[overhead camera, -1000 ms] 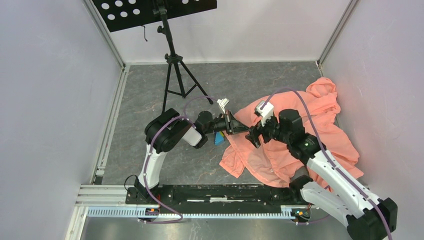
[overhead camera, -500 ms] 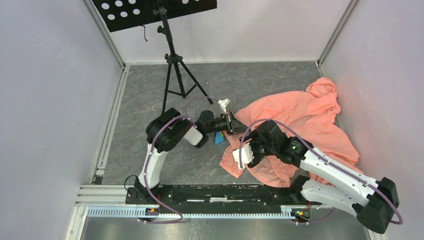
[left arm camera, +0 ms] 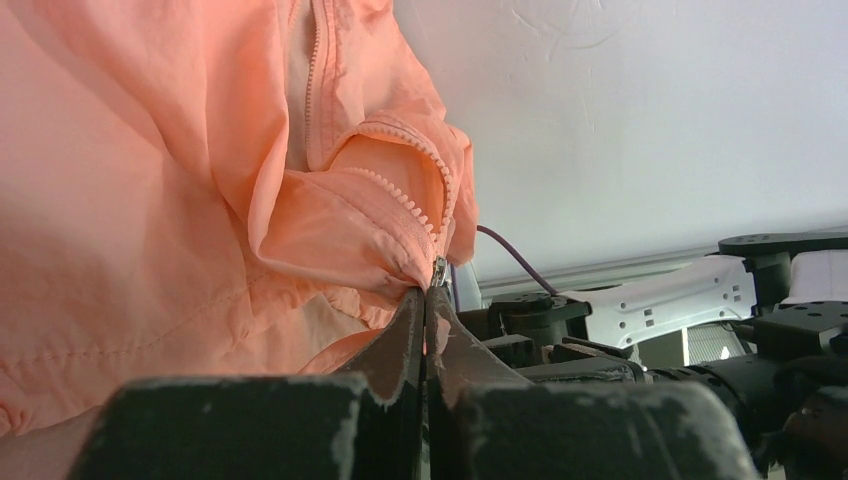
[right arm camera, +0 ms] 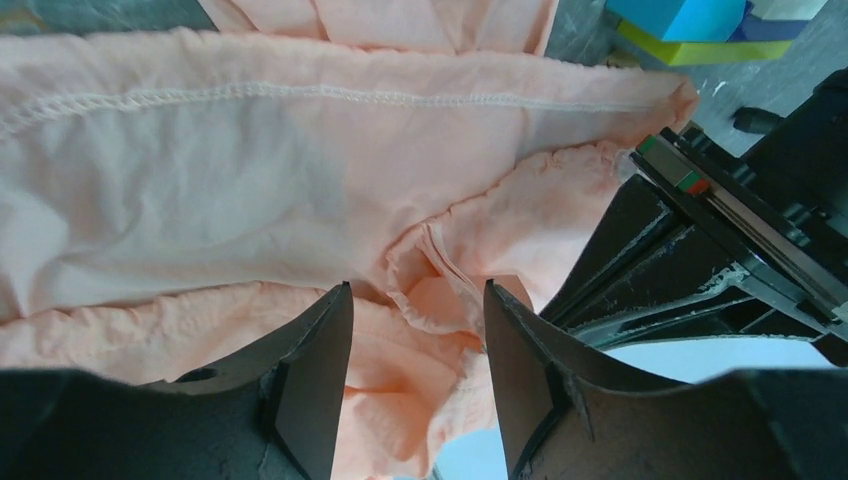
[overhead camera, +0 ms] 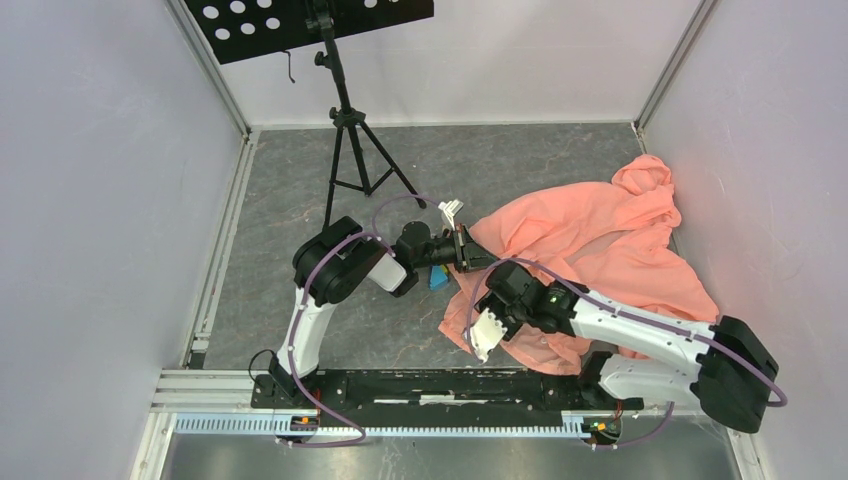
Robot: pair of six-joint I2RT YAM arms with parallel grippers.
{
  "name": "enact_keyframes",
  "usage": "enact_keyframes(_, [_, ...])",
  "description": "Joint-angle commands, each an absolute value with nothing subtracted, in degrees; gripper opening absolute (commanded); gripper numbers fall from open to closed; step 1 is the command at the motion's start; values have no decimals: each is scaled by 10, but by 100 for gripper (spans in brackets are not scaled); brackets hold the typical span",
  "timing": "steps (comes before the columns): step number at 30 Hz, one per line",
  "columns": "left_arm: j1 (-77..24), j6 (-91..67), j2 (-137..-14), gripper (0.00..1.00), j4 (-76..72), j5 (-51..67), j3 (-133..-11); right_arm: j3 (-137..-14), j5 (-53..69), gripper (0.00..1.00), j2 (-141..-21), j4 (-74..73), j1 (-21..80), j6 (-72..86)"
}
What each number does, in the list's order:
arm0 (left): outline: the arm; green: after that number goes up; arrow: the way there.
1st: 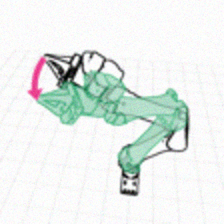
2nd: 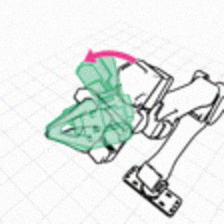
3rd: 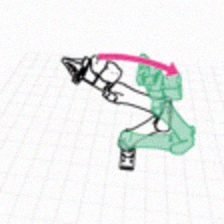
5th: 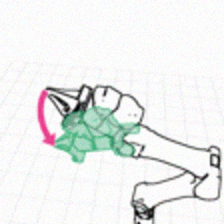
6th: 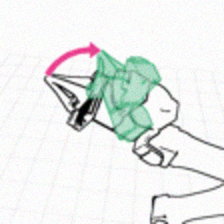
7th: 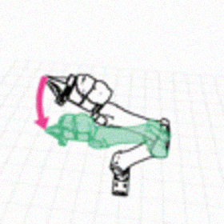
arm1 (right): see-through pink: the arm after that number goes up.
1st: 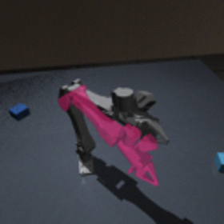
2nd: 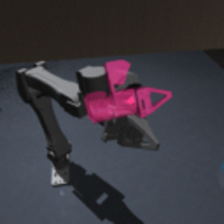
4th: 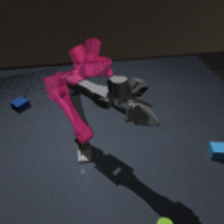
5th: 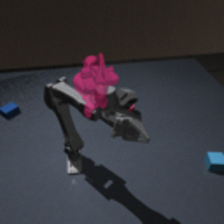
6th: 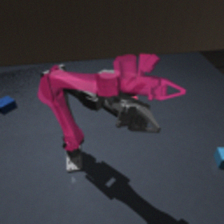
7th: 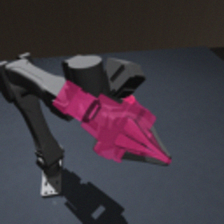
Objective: Zip up the jacket
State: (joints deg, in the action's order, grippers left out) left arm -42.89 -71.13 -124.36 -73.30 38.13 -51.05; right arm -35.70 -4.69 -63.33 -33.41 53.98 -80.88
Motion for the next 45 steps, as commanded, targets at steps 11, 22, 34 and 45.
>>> enact_keyframes(11, [-431,-704,-1222,2,-753,398,-513,-350,-212,55,-721,-254,590,-908])
enact_keyframes(22, [-431,-706,-1222,2,-756,399,-512,-316,-291,56,-764,-163,608,-947])
enact_keyframes(34, [-431,-705,-1227,2,-755,399,-511,-338,-235,0,-753,-178,608,-864])
enact_keyframes(45, [-431,-693,-1230,2,-738,398,-510,-289,31,0,-588,-93,507,-738])
